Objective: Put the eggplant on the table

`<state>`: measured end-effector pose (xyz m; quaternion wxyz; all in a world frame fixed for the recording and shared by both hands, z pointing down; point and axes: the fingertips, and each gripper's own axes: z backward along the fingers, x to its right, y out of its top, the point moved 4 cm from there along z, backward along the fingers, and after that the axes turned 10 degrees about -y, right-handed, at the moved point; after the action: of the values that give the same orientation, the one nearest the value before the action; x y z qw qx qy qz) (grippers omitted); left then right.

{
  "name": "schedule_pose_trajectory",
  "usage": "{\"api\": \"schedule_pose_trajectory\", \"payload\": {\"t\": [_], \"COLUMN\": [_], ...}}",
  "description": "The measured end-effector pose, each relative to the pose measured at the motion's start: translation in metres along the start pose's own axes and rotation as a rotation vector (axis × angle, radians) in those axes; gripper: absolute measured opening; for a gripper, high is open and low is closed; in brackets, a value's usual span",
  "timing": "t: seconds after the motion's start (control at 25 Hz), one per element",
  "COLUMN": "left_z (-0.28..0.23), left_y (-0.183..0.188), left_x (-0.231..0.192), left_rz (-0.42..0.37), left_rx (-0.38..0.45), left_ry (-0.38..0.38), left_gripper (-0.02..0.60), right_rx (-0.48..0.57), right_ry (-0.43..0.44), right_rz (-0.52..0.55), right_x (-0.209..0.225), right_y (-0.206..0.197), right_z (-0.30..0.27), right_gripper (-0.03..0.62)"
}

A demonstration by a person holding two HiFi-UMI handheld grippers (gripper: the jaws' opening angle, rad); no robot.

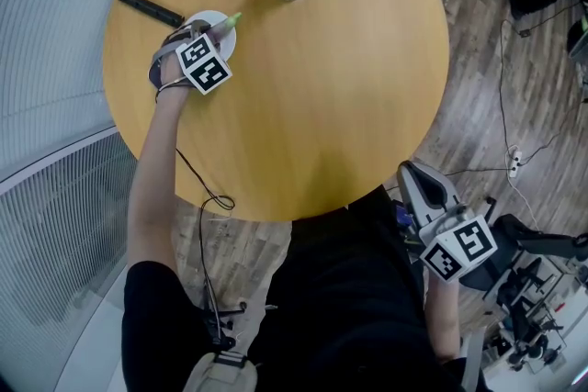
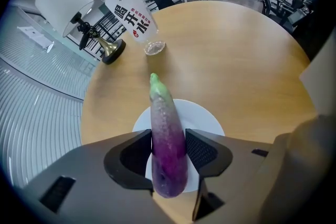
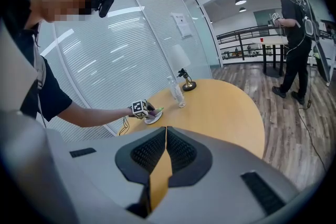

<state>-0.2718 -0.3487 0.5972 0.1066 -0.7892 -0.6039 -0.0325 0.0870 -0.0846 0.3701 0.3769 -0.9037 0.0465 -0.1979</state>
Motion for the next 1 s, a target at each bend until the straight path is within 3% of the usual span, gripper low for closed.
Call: {"api": "schedule_pose_trajectory", "payload": {"t": [1.0], "left_z": [0.0024], "left_y": [0.0018], "left_x": [-0.0058], "left_rz": [0.035], "left_rx": [0.081], "left_ry": [-0.047], "left_gripper": [0.250], "right_rx": [0.012], "right_ry": [-0.008], "right_rz": [-0.003], "right_x": [-0.0002], "right_y": [0.0015], "right_z": [0.0015], "right_gripper": [0.018]}}
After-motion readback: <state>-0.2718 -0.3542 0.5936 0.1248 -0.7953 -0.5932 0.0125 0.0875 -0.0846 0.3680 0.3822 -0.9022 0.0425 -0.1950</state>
